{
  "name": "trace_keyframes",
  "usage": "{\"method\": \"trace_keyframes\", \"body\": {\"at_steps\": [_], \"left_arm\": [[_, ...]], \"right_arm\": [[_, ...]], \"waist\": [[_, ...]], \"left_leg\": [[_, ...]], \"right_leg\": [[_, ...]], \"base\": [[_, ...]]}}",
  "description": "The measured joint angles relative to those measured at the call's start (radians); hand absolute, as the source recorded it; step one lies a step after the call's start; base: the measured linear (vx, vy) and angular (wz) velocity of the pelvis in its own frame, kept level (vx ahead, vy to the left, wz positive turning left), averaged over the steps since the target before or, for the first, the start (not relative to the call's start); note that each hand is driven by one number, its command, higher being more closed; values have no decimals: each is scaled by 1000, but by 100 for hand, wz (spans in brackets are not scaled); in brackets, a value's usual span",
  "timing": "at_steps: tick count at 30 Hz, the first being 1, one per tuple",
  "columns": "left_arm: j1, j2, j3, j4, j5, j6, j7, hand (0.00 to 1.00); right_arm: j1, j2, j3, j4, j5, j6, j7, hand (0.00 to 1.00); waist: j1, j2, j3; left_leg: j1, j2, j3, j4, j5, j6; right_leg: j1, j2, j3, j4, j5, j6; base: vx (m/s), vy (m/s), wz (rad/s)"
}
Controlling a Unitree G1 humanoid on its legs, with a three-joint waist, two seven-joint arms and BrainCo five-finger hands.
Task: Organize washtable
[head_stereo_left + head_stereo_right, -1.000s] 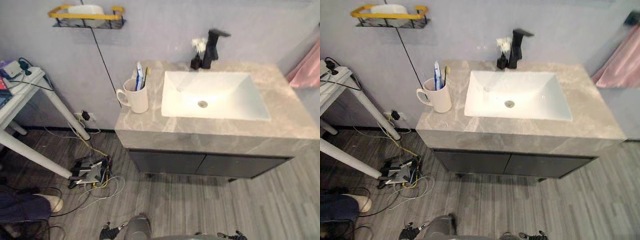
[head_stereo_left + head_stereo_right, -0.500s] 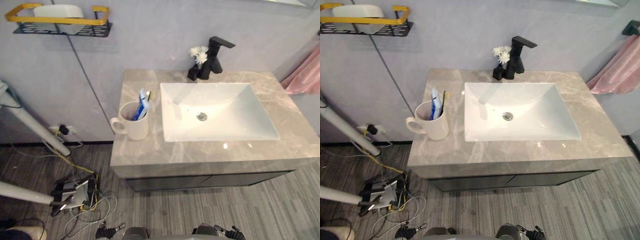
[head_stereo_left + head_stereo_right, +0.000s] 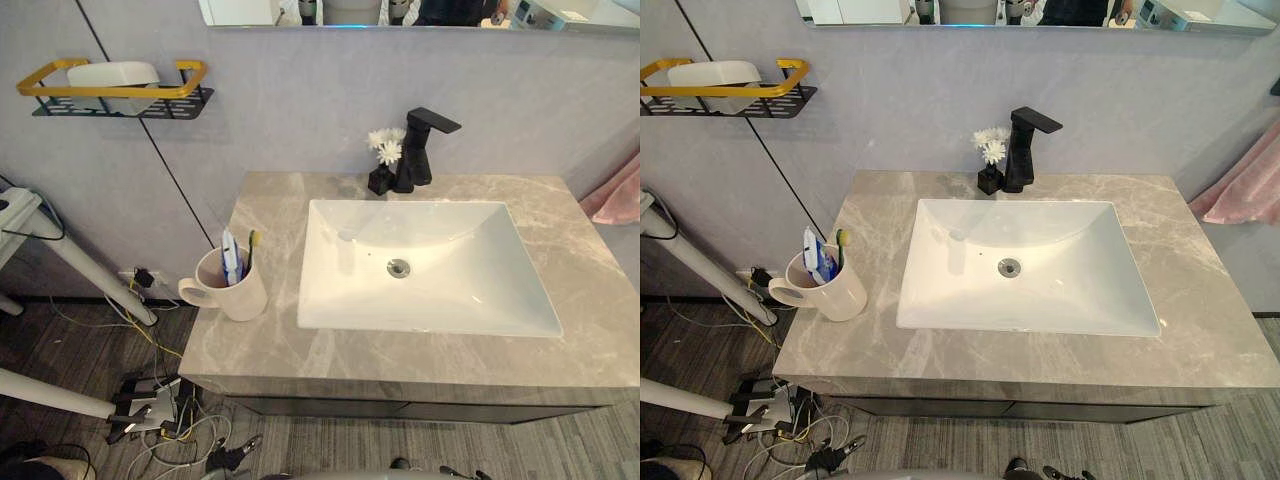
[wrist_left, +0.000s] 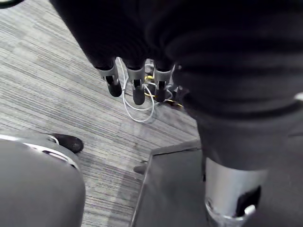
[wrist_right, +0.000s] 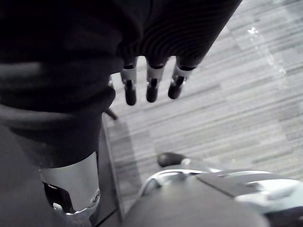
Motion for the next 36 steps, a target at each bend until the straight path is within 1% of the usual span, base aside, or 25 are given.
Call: {"method": "trace_keyframes", "body": {"at_steps": [2, 6, 7, 18, 21, 24, 30, 34, 36], "left_arm": [[9, -1, 12, 8, -7, 1, -2, 0], [18, -4, 13, 8, -25, 1, -18, 0], [32, -19, 21, 18, -29, 0, -18, 0], [32, -19, 5, 19, -29, -2, -22, 0], [31, -9, -36, 23, -28, -5, -40, 0], [30, -1, -73, 27, -28, -6, -44, 0], [19, 10, -102, 45, -28, -7, -61, 0], [16, 12, -97, 53, -31, -7, -63, 0], [16, 8, -60, 56, -43, -5, -64, 0]], "right_arm": [[6, 13, -1, 7, 0, 0, 1, 0], [7, 9, -2, 7, 1, 0, 2, 0], [9, -5, 3, 32, 1, 0, 3, 0], [12, -5, -1, 30, 11, -9, -2, 0], [13, -5, -11, 29, 20, -15, -3, 0], [14, -3, -27, 29, 30, -17, -6, 0], [14, -3, -29, 31, 30, -18, -7, 0], [14, -3, -30, 31, 30, -18, -6, 0], [14, -1, -43, 31, 30, -18, -3, 0]], "waist": [[10, -2, -1], [9, 3, -1], [-15, 30, -1], [-17, 34, 3], [-18, 39, 4], [-19, 44, 5], [-18, 44, 5], [-17, 44, 5], [-18, 44, 5]], "left_leg": [[-1, -13, -17, 0, 0, 0], [-14, -21, -44, -12, 0, 0], [11, -25, -81, -104, -9, 11], [10, -25, -81, -109, -10, 11], [10, -25, -81, -118, -9, 11], [10, -25, -85, -123, -9, 11], [7, -27, -96, -127, -9, 12], [1, -28, -103, -125, -8, 12], [-5, -28, -112, -122, -8, 13]], "right_leg": [[14, -9, -9, -20, 17, 0], [16, -15, -33, -29, 31, 5], [2, 0, -2, -36, 38, 16], [-1, 0, -1, -35, 36, 18], [-3, 1, -1, -35, 33, 19], [-4, 2, -3, -31, 31, 18], [-4, 2, -5, -31, 30, 17], [-4, 1, -11, -31, 29, 16], [-4, 1, -19, -31, 26, 16]], "base": [[-63, 49, 17], [-102, 30, 21], [-50, 8, 8], [0, 0, 0], [0, 0, 0], [0, 0, 1], [10, 12, 4], [-16, 6, 5], [-20, 1, 10]]}}
